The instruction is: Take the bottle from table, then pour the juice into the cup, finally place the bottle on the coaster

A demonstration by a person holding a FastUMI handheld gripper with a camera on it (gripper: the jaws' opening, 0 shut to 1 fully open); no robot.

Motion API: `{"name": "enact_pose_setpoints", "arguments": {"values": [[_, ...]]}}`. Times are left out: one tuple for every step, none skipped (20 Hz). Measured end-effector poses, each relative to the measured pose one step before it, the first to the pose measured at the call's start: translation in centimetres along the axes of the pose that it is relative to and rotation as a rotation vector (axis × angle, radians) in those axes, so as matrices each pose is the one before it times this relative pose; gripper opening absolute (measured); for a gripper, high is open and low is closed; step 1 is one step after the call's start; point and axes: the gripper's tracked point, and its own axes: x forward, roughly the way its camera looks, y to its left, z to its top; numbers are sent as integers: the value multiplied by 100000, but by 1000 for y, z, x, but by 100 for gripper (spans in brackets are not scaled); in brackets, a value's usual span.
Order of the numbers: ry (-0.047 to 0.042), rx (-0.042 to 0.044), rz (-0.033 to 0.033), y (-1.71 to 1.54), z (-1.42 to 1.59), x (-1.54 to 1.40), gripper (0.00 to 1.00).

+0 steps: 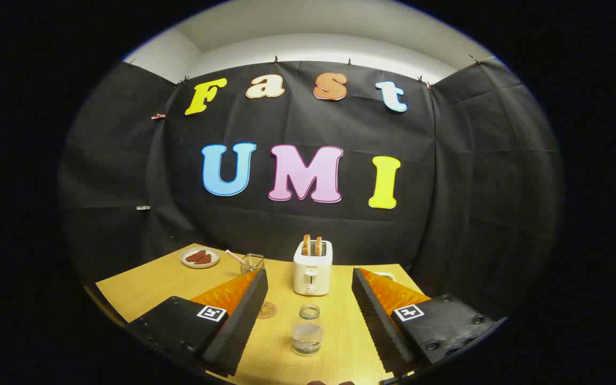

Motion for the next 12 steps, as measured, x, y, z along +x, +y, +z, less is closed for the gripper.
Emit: {"name": "enact_pose_setpoints", "arguments": {"values": [[1484,-44,183,-269,-346,231,97],[100,230,-195,-276,91,212,98],[-838,46,-179,-115,94,366,97],[341,-623,269,112,-61,396,97],[990,-1310,128,-70,-242,361,97],[-799,-583,-546,-349,209,246,97],[-721,631,31,-64,100,185,98],[295,709,1154,346,-293,196,97],[1100,-138,706,154,-357,239,97],[572,-475,-100,-270,-118,140,97],[19,54,-370,-234,81,46,97],[7,757,105,-59,-42,-35,97]]}}
